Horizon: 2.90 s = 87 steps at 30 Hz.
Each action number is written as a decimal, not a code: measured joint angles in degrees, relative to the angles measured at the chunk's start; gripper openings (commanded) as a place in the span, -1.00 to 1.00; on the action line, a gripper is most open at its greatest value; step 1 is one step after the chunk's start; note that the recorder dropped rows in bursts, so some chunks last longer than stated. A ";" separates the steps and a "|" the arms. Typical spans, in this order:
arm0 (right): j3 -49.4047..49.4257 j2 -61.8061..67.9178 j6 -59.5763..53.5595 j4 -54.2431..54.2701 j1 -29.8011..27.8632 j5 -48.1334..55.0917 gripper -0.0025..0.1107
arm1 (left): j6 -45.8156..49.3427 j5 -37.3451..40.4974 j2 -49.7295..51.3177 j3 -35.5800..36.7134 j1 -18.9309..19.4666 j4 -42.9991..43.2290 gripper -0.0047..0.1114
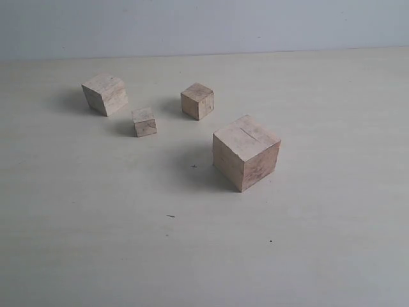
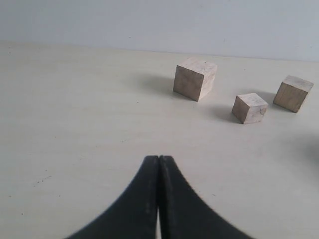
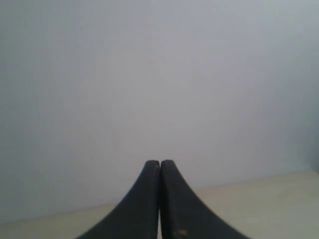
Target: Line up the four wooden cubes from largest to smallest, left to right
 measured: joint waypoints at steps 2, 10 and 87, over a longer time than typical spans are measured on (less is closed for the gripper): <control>-5.31 4.68 -0.18 2.61 0.00 6.07 -0.96 | 0.00 0.00 0.00 0.00 0.00 0.00 -0.92; -19.21 24.52 -15.09 19.18 5.37 22.74 -0.96 | 0.00 0.00 0.00 0.00 0.00 0.00 -0.92; -41.30 92.53 -1.41 -15.03 36.19 18.64 0.88 | 0.00 0.00 0.00 0.00 0.00 0.00 -0.92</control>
